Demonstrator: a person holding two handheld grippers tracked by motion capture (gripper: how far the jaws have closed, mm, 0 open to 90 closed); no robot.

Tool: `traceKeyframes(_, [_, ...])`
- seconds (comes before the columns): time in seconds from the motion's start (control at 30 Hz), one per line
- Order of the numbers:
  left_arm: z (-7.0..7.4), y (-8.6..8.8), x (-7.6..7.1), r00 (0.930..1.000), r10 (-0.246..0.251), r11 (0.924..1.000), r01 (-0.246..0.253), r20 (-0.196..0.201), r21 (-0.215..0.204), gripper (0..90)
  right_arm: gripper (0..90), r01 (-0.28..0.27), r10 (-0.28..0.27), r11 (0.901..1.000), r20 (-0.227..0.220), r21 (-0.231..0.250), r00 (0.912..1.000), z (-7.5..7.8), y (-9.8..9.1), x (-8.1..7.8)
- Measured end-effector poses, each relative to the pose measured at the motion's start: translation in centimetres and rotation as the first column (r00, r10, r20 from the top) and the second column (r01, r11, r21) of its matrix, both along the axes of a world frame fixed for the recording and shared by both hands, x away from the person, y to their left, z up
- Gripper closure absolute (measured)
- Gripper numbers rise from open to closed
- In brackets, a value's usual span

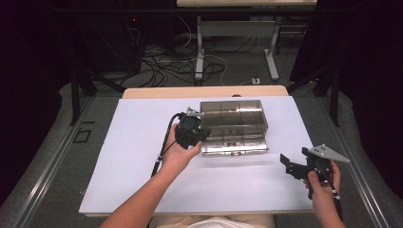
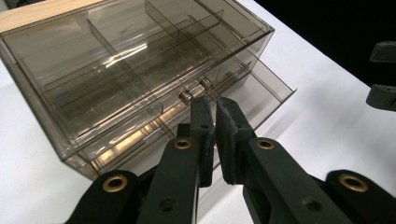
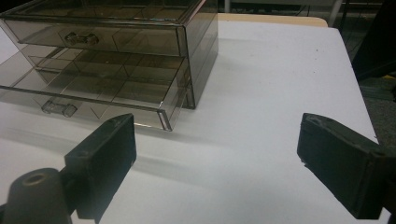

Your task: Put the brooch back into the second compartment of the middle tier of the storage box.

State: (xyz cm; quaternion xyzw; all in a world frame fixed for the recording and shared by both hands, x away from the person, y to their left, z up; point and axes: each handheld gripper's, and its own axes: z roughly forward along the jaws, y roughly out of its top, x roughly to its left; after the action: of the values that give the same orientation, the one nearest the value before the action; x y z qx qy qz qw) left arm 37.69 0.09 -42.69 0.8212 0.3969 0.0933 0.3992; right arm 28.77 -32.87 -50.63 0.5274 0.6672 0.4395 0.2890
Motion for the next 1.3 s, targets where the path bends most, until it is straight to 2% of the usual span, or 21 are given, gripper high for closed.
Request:
traceKeyframes(0.2, [-0.1, -0.2, 0.0, 0.9999, 0.009, 0.9999, -0.009, -0.004, -0.004, 86.3, 11.6, -0.001, 0.001, 1.0, 0.001, -0.002, 1.0, 0.0, 0.0, 0.0])
traceKeyframes(0.27, [-0.3, -0.5, 0.0, 1.0, 0.0, 1.0, 0.0, -0.001, 0.002, 86.3, 11.6, 0.005, -0.006, 0.9999, 0.007, 0.013, 1.0, 0.0, 0.1, 0.0])
traceKeyframes(0.37, [-0.6, -1.0, 0.1, 1.0, -0.005, 0.9999, 0.005, -0.003, 0.011, 86.3, 11.6, 0.002, -0.002, 1.0, 0.003, 0.006, 1.0, 0.0, 0.0, 0.0])
traceKeyframes(0.87, [-2.2, -2.7, 0.7, 0.9997, -0.009, 0.9997, 0.01, -0.023, 0.023, 86.3, 11.6, -0.002, 0.002, 1.0, 0.003, 0.004, 1.0, 0.0, 0.0, -0.1])
traceKeyframes(0.9, [-2.3, -2.7, 0.8, 0.9991, -0.019, 0.9995, 0.02, -0.039, 0.026, 86.2, 11.6, -0.003, 0.002, 1.0, 0.003, 0.004, 1.0, 0.0, 0.0, -0.1])
traceKeyframes(0.97, [-2.6, -2.9, 0.9, 0.9991, -0.016, 0.9994, 0.017, -0.039, 0.029, 86.2, 11.7, -0.004, 0.004, 1.0, 0.003, 0.006, 1.0, 0.0, 0.0, -0.1])
traceKeyframes(1.0, [-2.7, -3.0, 0.9, 0.9996, -0.006, 0.9996, 0.006, -0.028, 0.029, 86.2, 11.6, -0.004, 0.004, 1.0, 0.002, 0.007, 1.0, 0.0, 0.0, -0.1])
traceKeyframes(1.3, [-3.9, -3.5, 1.5, 0.9991, -0.003, 0.999, 0.005, -0.042, 0.045, 86.2, 11.6, -0.003, 0.003, 1.0, 0.001, 0.007, 1.0, 0.0, 0.0, -0.1])
